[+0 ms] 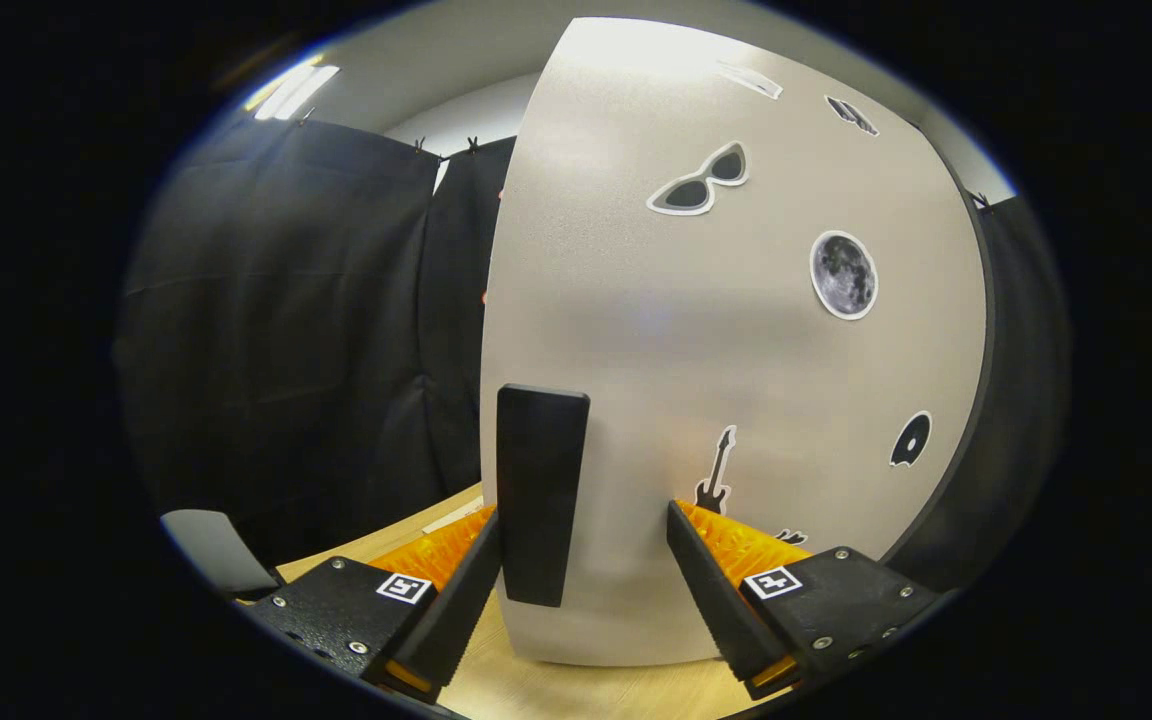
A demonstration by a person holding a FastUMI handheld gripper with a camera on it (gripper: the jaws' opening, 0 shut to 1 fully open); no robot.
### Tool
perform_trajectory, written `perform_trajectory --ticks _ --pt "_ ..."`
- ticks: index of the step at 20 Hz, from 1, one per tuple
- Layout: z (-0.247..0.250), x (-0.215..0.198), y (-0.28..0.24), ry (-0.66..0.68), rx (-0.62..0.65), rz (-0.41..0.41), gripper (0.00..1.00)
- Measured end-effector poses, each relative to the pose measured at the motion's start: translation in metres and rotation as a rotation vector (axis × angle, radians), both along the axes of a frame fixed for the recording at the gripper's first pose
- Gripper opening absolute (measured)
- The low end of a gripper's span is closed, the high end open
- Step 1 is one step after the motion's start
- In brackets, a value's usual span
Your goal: Open the shoe cabinet door, grab the shoes and put them into the shoe cabinet, then close the shoe cabinet door.
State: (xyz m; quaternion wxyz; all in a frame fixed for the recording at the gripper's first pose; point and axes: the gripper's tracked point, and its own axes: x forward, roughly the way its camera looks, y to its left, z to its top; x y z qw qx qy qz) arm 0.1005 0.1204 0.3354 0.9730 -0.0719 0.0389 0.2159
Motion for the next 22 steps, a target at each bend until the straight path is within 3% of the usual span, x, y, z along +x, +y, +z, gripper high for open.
perform_trajectory --ticks 11,22 --pt "0.006 0.029 0.009 0.013 0.048 -0.042 0.98" --pt "0.017 -0.008 -0.015 -0.009 0.089 -0.132 0.97"
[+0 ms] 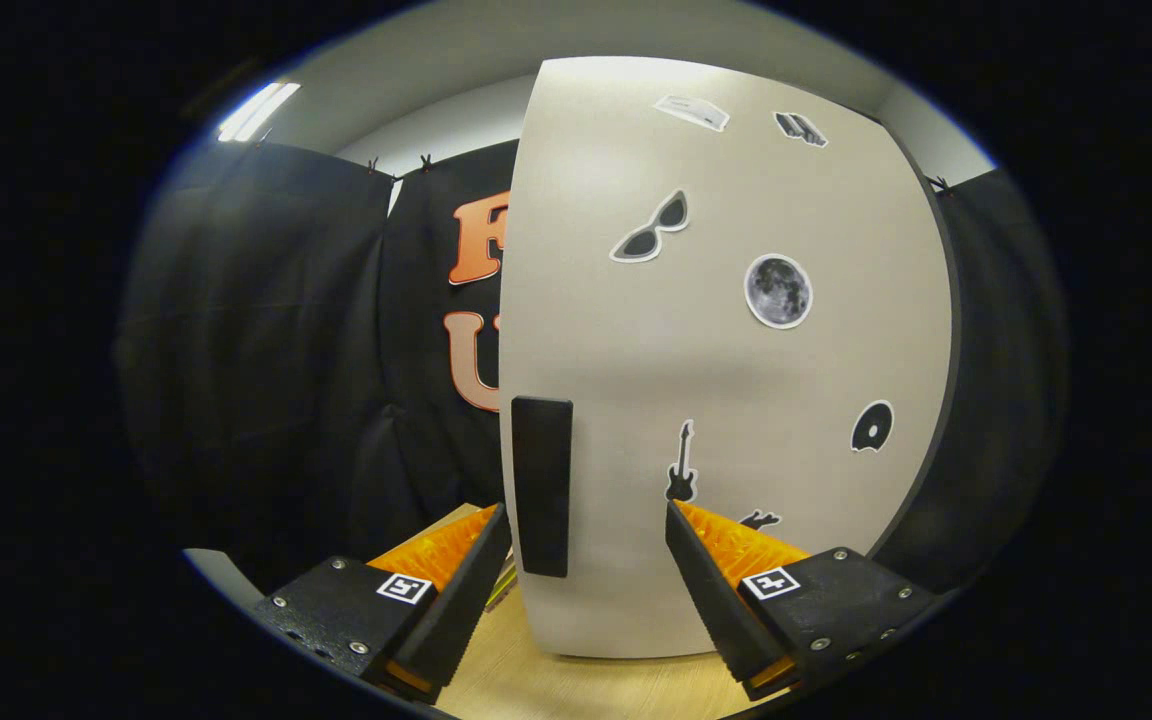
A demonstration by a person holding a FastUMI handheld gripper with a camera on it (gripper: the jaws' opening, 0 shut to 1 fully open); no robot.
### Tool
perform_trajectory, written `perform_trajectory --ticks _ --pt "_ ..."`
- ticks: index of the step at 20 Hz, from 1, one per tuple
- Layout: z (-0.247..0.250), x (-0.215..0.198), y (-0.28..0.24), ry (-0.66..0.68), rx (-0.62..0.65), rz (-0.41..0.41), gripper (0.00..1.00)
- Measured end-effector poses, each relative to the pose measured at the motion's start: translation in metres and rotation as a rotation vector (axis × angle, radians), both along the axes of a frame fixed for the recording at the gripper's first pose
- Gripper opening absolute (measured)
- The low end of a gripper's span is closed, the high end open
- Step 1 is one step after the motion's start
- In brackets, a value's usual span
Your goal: Open the shoe cabinet door, grab the shoes and put them into the shoe cabinet, then close the shoe cabinet door.
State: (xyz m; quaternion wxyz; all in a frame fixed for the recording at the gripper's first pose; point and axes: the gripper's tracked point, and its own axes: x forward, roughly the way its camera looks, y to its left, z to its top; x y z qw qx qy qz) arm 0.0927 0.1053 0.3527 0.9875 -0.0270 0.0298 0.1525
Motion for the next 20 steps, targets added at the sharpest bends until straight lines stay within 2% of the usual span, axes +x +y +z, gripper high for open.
perform_trajectory --ticks 8,20 --pt "-0.007 -0.041 -0.041 -0.002 0.07 -0.115 0.97" --pt "-0.001 -0.123 -0.083 -0.052 0.088 -0.25 0.97"
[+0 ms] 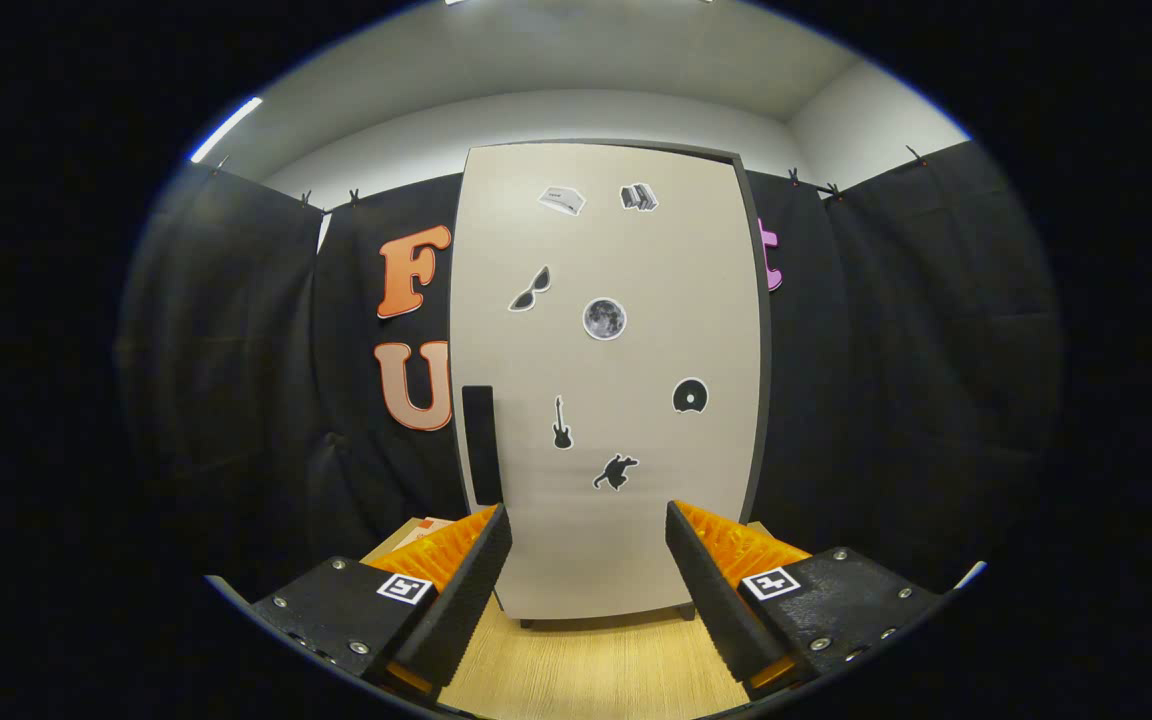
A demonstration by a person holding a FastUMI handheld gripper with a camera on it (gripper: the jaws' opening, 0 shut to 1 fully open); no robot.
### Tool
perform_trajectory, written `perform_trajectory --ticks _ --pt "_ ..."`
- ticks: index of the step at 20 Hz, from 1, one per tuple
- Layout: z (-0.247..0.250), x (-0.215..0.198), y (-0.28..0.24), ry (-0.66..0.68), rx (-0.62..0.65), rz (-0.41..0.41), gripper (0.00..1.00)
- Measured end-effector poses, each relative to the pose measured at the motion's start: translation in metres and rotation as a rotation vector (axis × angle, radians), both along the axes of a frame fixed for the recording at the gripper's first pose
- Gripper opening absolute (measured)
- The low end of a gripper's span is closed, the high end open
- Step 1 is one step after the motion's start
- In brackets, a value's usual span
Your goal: Open the shoe cabinet door, grab the shoes and put them into the shoe cabinet, then close the shoe cabinet door.
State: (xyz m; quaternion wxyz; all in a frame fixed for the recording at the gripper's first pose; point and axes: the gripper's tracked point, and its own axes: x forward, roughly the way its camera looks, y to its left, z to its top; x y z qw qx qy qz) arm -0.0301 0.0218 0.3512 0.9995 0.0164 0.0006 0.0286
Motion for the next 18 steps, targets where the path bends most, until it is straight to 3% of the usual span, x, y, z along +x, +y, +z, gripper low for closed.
perform_trajectory --ticks 18 --pt "-0.006 -0.041 -0.012 -0.004 0.017 -0.058 0.97"
